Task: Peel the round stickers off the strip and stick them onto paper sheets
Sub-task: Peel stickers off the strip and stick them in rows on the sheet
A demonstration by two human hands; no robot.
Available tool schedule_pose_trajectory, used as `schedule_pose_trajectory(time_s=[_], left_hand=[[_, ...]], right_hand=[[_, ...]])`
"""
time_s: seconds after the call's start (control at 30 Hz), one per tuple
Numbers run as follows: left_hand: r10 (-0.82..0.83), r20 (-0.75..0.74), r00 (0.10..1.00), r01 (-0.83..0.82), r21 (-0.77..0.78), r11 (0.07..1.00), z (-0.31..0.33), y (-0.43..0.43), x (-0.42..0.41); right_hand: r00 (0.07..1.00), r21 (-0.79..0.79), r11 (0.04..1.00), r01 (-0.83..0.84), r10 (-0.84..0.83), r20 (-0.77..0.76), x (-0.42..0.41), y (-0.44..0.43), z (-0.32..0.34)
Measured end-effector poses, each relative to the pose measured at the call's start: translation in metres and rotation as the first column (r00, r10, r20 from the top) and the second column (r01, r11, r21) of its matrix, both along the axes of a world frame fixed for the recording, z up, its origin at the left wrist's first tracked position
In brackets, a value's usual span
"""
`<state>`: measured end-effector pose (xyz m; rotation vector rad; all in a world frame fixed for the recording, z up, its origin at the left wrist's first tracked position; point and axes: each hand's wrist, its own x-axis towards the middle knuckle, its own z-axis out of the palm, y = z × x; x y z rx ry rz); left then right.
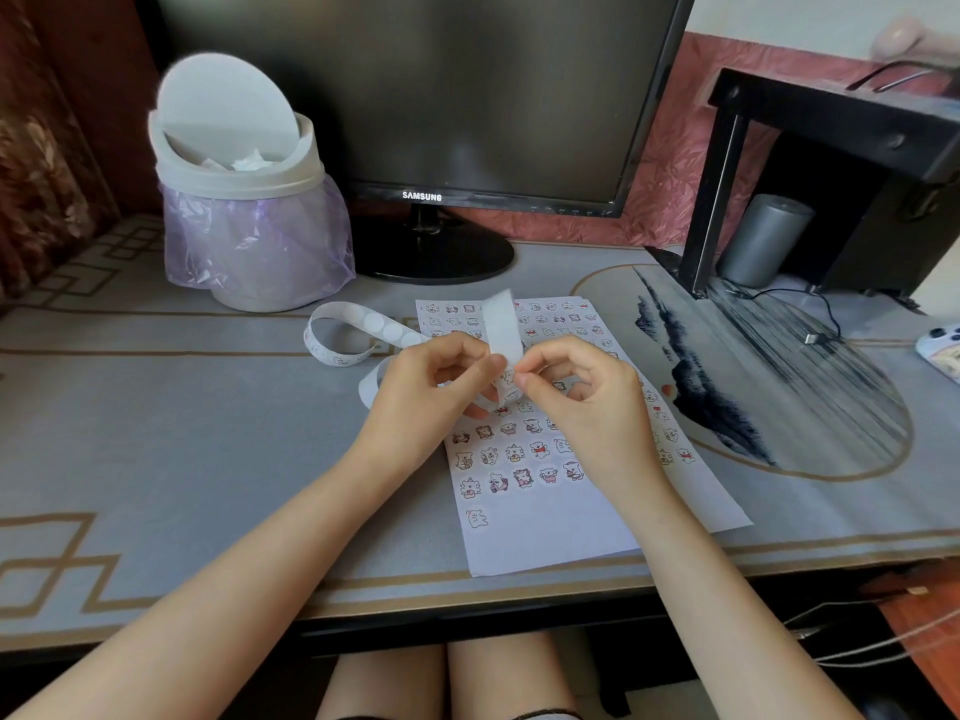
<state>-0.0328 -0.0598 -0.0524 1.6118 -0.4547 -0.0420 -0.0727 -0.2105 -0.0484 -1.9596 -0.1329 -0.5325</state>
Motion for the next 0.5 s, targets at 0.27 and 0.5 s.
schedule_pose_trajectory(time_s=[0.27, 0.5], left_hand=[[0.005, 0.002, 1.000, -0.005, 0.006, 1.000, -0.0001, -0.0004, 0.0001], [0.002, 0.006, 1.000, -0.002, -0.008, 1.000, -0.0006, 0.0005, 0.0009]], right_hand=[[0.998, 0.074, 0.997, -0.004, 0.009, -0.062, 0.0008, 0.0000, -0.0002], [0.998, 0.069, 0.997, 0.017, -0.014, -0.054, -0.0003, -0.0002, 0.0016]])
